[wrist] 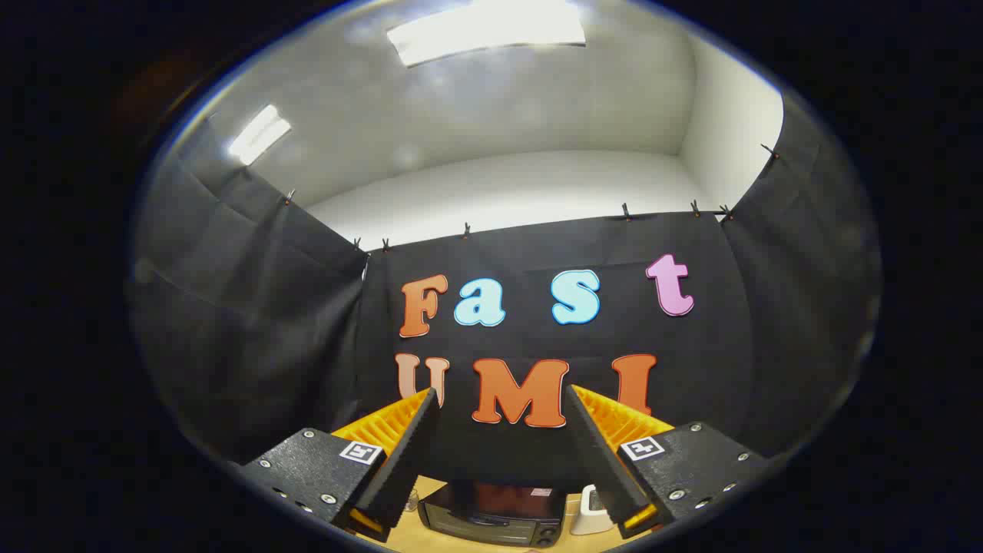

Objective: Open the toaster oven, put the food inside, and close the toaster oven door.

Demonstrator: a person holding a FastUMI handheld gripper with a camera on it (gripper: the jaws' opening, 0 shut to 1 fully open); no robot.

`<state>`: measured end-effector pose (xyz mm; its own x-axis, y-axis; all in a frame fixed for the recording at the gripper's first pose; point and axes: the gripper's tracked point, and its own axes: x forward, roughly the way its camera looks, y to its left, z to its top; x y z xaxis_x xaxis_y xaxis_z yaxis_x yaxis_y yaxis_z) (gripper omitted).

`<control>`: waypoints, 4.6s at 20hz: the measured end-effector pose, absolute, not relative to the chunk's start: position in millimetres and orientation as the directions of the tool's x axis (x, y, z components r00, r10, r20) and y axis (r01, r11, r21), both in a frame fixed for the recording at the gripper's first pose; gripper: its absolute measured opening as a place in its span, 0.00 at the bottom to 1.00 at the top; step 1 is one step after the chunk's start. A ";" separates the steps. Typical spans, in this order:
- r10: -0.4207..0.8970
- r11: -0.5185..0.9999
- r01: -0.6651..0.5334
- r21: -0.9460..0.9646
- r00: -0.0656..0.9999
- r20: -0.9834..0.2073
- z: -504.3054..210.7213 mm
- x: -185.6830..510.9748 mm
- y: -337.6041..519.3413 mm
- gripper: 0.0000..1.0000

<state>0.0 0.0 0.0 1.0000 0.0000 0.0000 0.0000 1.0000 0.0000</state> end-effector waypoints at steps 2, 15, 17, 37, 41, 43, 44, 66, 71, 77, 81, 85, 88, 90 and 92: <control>0.000 1.000 0.000 -0.008 1.000 0.017 3.2 -1.7 4.0 0.97; 0.023 1.000 -0.025 0.019 0.998 0.058 6.1 1.5 26.9 0.97; 0.006 1.000 -0.007 0.028 0.998 0.060 -4.0 4.9 23.6 0.97; -0.070 0.994 0.091 0.063 0.956 -0.284 -302.1 69.7 29.1 0.97; -0.043 0.996 0.072 0.058 0.919 -0.392 -383.9 79.1 42.2 0.97; -0.061 0.994 0.095 0.054 0.893 -0.446 -418.7 82.1 38.7 0.97; -0.059 0.993 0.099 0.060 0.881 -0.470 -431.3 82.8 39.8 0.97; -0.128 0.990 0.137 -0.015 0.873 -0.471 -483.8 43.5 59.7 0.79; -0.093 0.996 0.079 -0.048 0.844 -0.529 -495.2 -21.4 78.8 0.74; -0.028 0.999 0.036 0.001 0.776 -0.630 -526.4 -64.8 86.8 0.74; 0.053 0.982 0.106 0.157 0.643 -0.764 -566.6 -93.6 86.2 0.74; 0.091 0.952 0.177 0.250 0.616 -0.783 -580.0 -98.2 75.0 0.72; 0.135 0.957 0.128 0.262 0.604 -0.786 -579.4 -100.8 75.5 0.70; 0.158 0.956 0.109 0.273 0.591 -0.791 -568.2 -103.4 67.0 0.70; 0.175 0.948 0.115 0.296 0.590 -0.788 -549.3 -108.4 51.2 0.70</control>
<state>-108.4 51.2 -549.3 0.5898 0.1749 -0.7884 0.1146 0.9482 0.2961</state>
